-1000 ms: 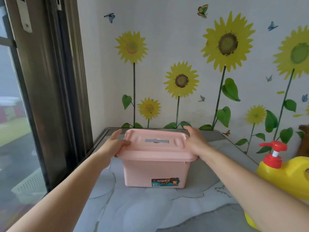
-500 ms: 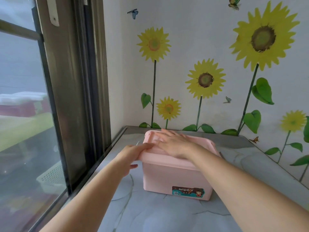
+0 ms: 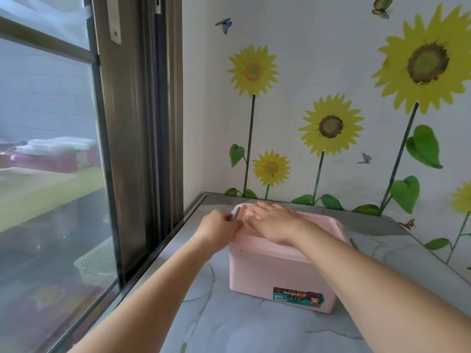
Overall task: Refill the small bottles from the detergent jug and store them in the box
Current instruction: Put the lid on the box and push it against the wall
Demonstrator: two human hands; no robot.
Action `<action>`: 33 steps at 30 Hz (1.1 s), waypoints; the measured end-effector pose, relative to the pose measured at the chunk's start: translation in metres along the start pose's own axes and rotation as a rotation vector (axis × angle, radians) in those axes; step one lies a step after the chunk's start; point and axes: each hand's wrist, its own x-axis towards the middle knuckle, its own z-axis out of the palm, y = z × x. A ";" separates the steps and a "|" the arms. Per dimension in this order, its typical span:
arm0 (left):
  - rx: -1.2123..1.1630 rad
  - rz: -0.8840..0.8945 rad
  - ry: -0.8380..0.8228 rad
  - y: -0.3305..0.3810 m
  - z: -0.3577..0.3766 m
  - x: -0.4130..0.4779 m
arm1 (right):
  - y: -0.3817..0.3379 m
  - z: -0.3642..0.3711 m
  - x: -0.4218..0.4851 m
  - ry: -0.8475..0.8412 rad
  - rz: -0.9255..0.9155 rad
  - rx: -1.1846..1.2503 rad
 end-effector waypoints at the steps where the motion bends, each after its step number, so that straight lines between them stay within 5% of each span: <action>1: 0.048 0.009 0.002 0.002 -0.001 0.000 | 0.001 0.001 0.001 0.012 -0.004 0.009; 11: 0.294 0.033 -0.176 0.008 -0.010 0.000 | -0.003 0.002 -0.005 0.055 0.043 0.097; 17: 0.449 0.005 -0.214 0.025 -0.013 -0.002 | 0.027 -0.037 -0.024 0.060 0.139 0.826; 24: 0.550 0.254 -0.117 0.055 0.003 -0.003 | 0.091 -0.035 -0.100 0.212 0.384 0.518; 27: 0.626 0.443 -0.232 0.079 0.033 -0.017 | 0.102 -0.018 -0.126 0.259 0.568 0.874; 30: 0.796 0.500 -0.329 0.080 0.055 -0.025 | 0.100 0.002 -0.134 0.087 0.791 1.105; 33: 0.820 0.493 -0.302 0.075 0.057 -0.021 | 0.102 0.008 -0.132 0.044 0.808 1.233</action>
